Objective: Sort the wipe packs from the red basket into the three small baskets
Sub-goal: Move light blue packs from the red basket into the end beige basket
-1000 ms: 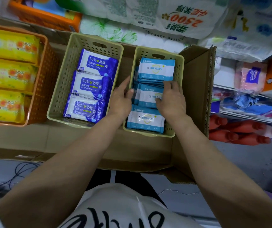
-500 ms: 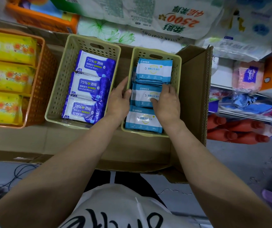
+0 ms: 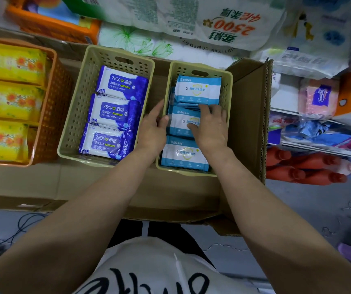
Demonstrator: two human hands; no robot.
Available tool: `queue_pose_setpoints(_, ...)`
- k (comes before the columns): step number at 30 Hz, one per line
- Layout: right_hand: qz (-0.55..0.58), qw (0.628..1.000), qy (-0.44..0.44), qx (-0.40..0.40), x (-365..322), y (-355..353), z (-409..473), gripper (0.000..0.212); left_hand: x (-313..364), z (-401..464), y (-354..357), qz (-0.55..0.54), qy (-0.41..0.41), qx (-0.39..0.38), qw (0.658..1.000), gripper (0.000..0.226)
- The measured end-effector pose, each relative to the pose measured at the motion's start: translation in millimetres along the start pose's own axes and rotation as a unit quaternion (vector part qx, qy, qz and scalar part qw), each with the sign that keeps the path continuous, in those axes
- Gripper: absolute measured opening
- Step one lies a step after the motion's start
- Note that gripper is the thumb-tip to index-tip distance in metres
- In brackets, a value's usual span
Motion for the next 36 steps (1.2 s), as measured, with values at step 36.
queue_pose_setpoints(36, 0.050, 0.992, -0.100, -0.052, -15, -17, 40, 0.018, 0, -1, -1, 0.016, 0.019, 0.001, 1.000, 0.048)
Point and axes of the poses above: each hand's wrist, its own z-axis towards the middle knuckle, its own y-axis out of the palm, x = y × z, the point moved 1 cm from there along z, towards the middle knuckle, and after that the axes turned 3 degrees about -z, right-handed, at the moved point
